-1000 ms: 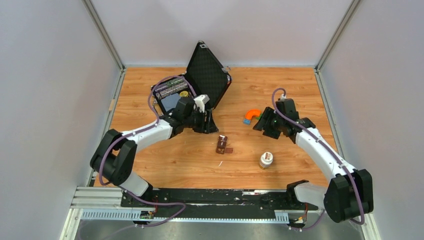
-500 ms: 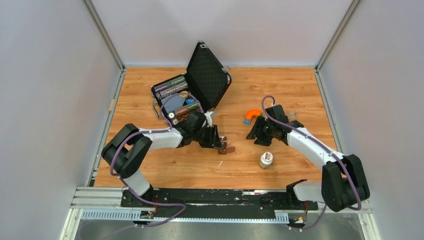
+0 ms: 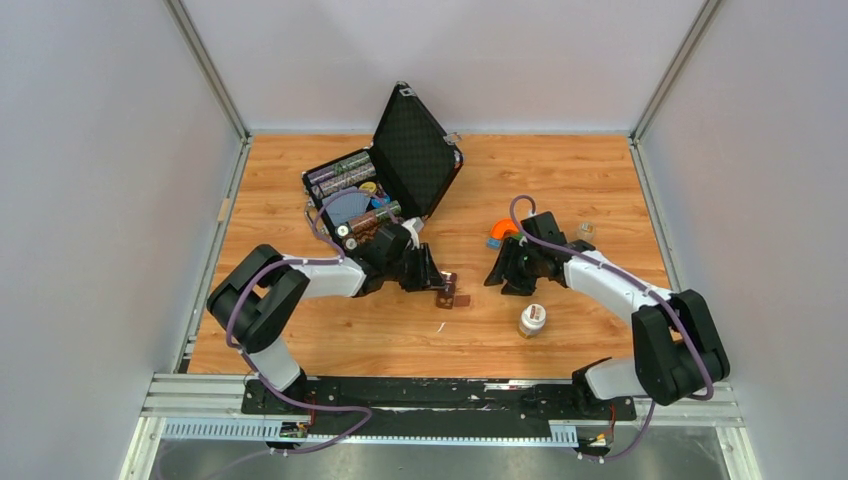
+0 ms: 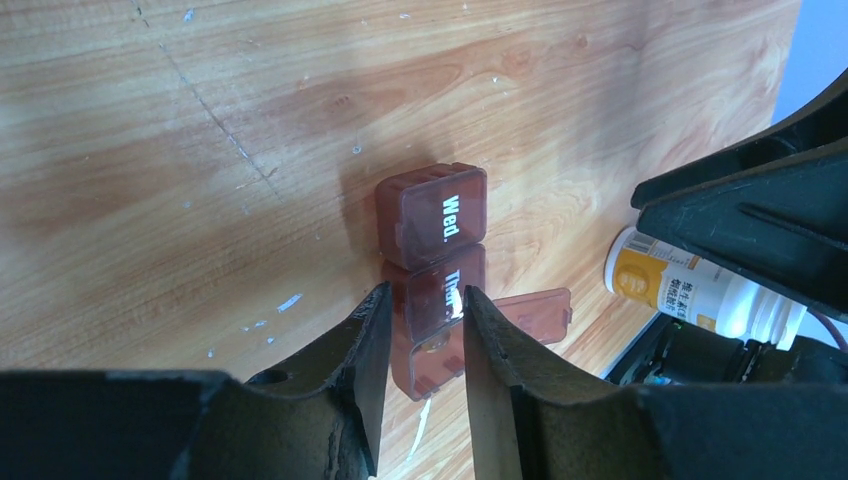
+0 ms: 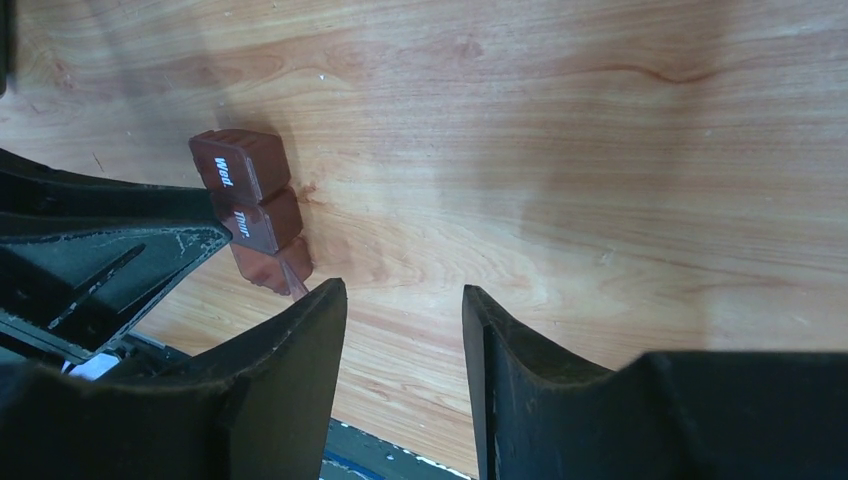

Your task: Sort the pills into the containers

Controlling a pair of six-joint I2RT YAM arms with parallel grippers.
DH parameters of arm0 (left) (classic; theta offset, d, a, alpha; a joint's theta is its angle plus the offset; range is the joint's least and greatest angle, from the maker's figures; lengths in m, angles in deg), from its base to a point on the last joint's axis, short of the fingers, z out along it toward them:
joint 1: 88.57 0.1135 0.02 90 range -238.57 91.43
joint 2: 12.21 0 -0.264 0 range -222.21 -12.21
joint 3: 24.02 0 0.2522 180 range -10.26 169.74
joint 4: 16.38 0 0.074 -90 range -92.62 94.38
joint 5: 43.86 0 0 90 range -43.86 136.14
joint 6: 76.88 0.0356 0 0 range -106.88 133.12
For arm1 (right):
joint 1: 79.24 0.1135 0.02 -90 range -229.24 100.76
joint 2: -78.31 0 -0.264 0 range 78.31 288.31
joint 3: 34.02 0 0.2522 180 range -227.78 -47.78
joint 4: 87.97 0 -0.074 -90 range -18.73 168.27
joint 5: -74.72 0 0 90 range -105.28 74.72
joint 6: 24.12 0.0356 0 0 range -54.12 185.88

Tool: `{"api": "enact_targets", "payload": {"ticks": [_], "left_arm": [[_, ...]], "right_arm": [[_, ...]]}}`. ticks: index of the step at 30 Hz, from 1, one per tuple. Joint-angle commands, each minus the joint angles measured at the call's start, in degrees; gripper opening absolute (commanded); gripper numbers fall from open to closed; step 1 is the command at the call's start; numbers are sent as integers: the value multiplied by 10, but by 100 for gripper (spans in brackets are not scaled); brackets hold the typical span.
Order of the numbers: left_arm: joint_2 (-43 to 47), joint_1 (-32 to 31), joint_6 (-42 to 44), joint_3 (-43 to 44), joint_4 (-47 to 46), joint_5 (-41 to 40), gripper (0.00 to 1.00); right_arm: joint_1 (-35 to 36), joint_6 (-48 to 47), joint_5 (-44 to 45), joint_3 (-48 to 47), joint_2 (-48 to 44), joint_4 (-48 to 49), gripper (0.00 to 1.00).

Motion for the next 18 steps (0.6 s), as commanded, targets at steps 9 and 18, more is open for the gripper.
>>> {"api": "enact_targets", "payload": {"ticks": [9, 18], "left_arm": [[-8, 0, -64, -15, -13, 1, 34], [-2, -1, -136, -34, -14, -18, 29]], "right_arm": [[3, -46, -55, -12, 27, 25, 49], [3, -84, -92, -19, 51, 26, 46]]}}
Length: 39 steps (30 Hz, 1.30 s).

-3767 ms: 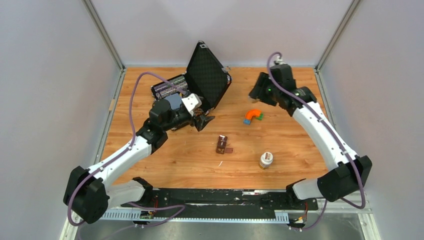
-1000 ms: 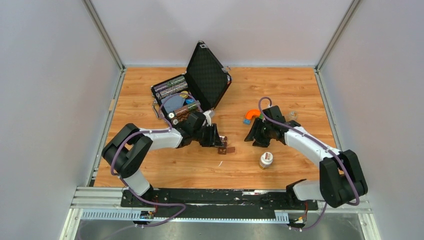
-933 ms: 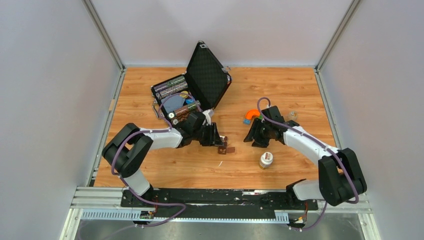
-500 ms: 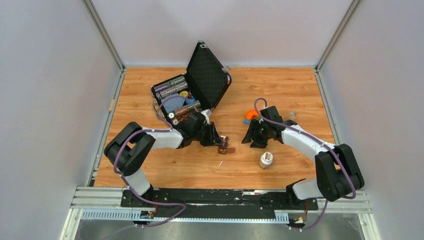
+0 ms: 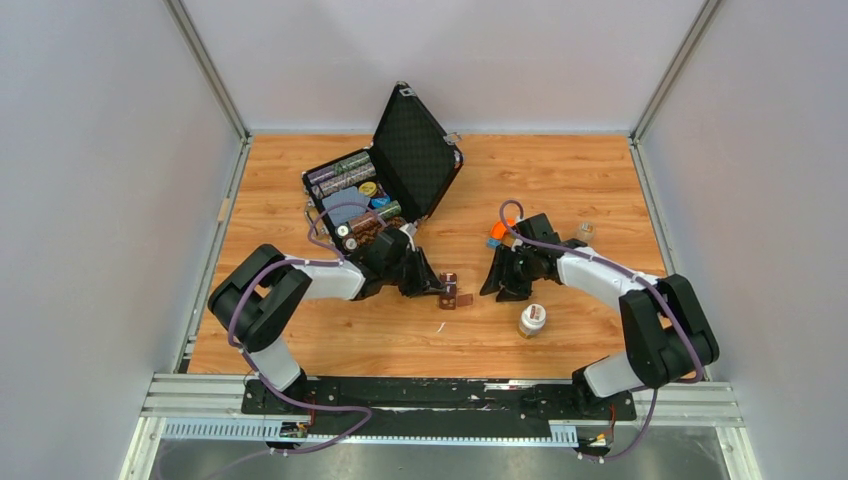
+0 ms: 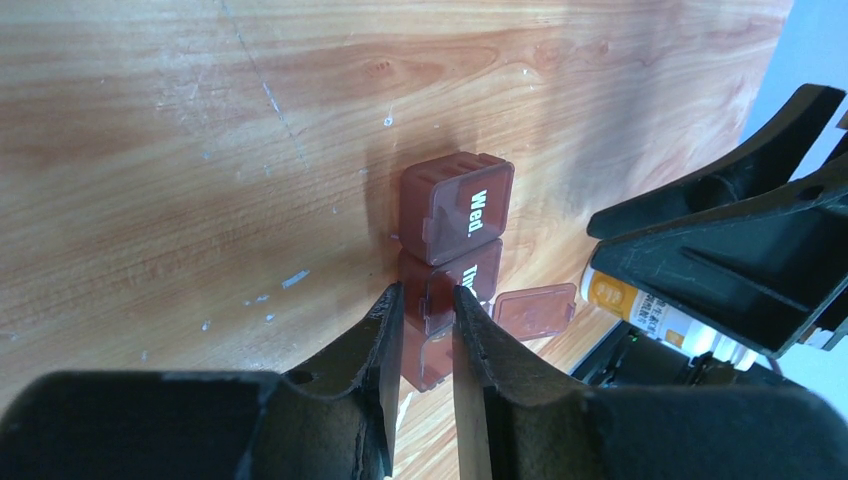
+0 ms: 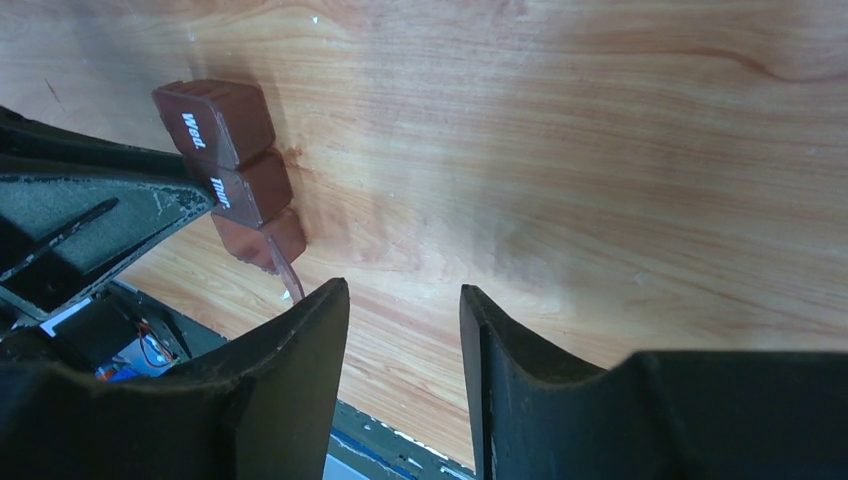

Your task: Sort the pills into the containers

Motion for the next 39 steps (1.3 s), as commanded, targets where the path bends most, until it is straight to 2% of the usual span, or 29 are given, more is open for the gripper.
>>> {"api": "enact_targets", "payload": {"ticks": [1, 13, 18, 26, 39], "left_arm": [[5, -1, -48, -20, -8, -17, 29], [-22, -5, -102, -25, -39, -8, 29], [-27, -8, -101, -14, -24, -14, 30], [-31, -10, -98, -4, -5, -21, 30], [-31, -10, -102, -6, -18, -16, 30]], "right_arm": [[3, -33, -32, -19, 3, 19, 45], [23, -87, -101, -41, 37, 17, 38], [33, -93, -114, -53, 47, 22, 40], [48, -98, -118, -62, 61, 30, 52], [79, -61, -66, -81, 104, 47, 53]]}}
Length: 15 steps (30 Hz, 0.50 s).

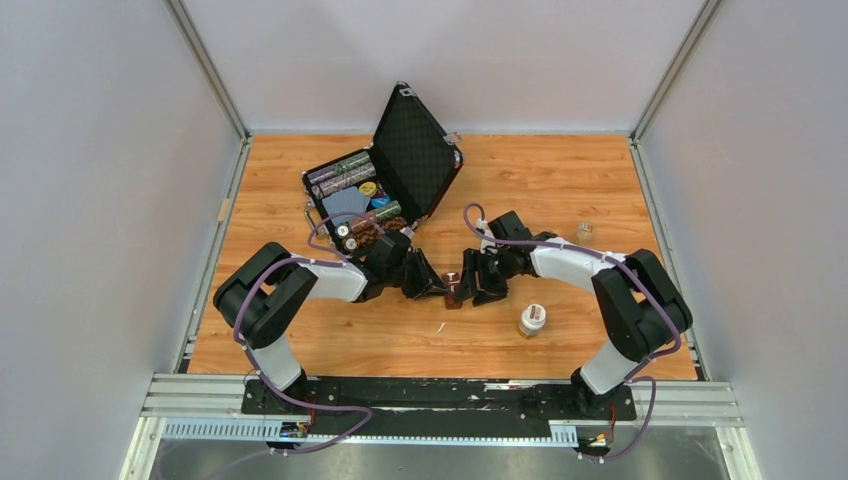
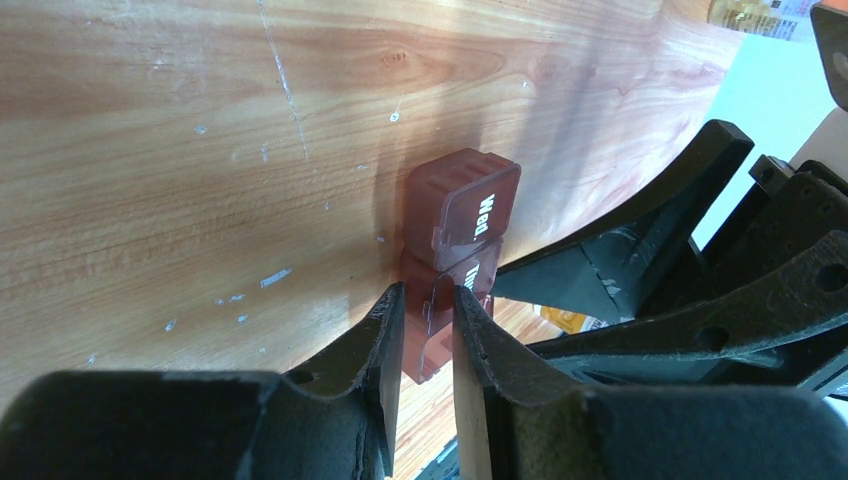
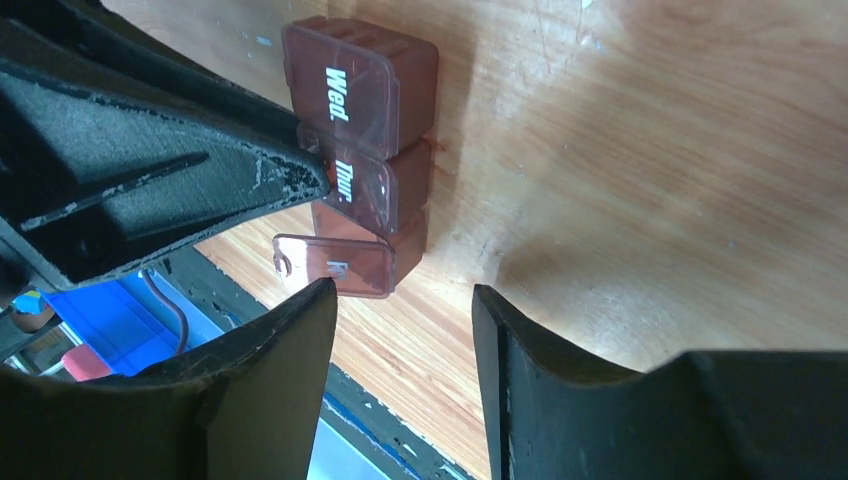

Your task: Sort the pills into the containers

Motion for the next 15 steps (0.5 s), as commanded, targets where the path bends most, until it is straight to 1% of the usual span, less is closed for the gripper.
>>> {"api": "enact_targets", "payload": {"ticks": [1, 9, 15], "left_arm": [[-13, -4, 0, 4, 14, -18, 30], [14, -4, 11, -2, -16, -21, 34], [30, -4, 43, -6, -25, -17, 37]], "right_arm": [[10, 21, 33, -22, 13, 28, 53], [13, 35, 53, -6, 14, 38, 46], [19, 42, 67, -4, 22, 41, 42]]}}
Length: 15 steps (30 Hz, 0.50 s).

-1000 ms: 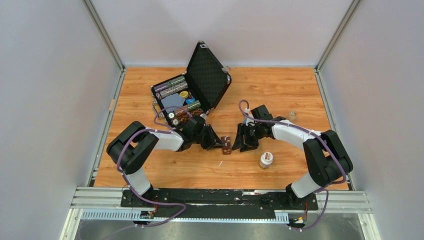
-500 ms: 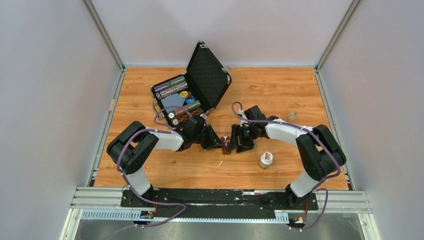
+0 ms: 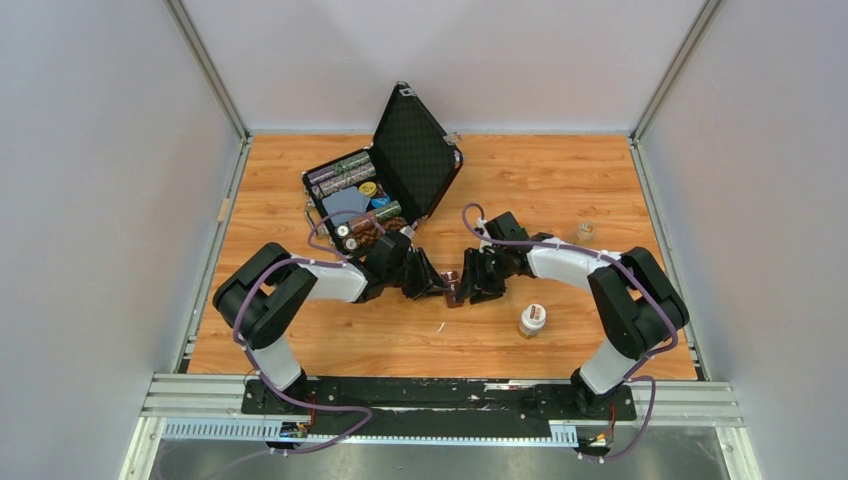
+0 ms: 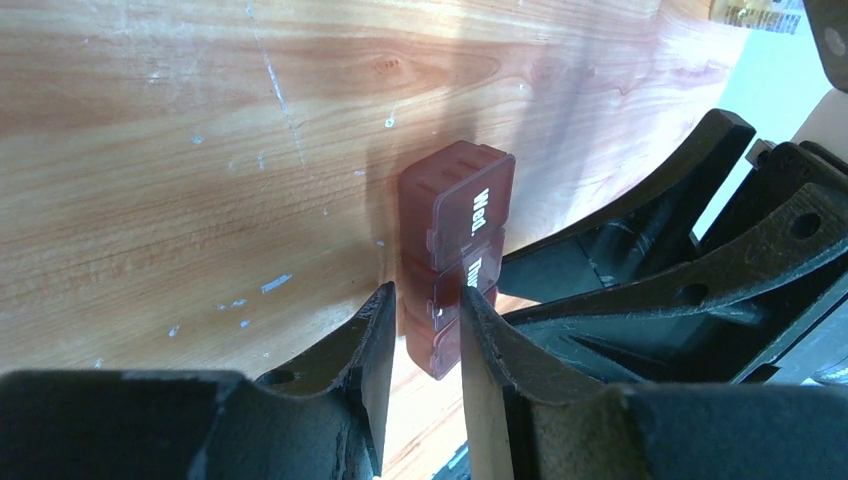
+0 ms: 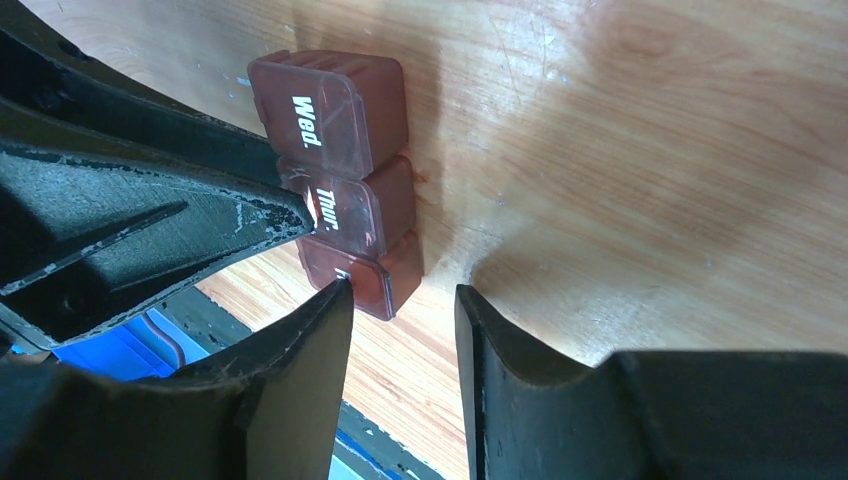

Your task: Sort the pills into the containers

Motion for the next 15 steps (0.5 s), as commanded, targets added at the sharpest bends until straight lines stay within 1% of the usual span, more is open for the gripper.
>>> {"api": "enact_targets", "payload": {"ticks": [1, 4, 9, 11, 15], "left_arm": [[32, -2, 49, -6, -19, -11, 38], [46, -2, 85, -10, -17, -11, 39], [68, -2, 129, -36, -47, 1, 40], [73, -5, 142, -45, -61, 10, 40], [69, -11, 162, -42, -51, 17, 38]], "right_arm": [[8, 13, 29, -1, 10, 22, 42], [9, 20, 33, 1, 11, 25, 40], [9, 29, 38, 2, 17, 28, 38], [9, 34, 39, 0, 20, 29, 38], [9, 42, 42, 1, 25, 31, 37]]}}
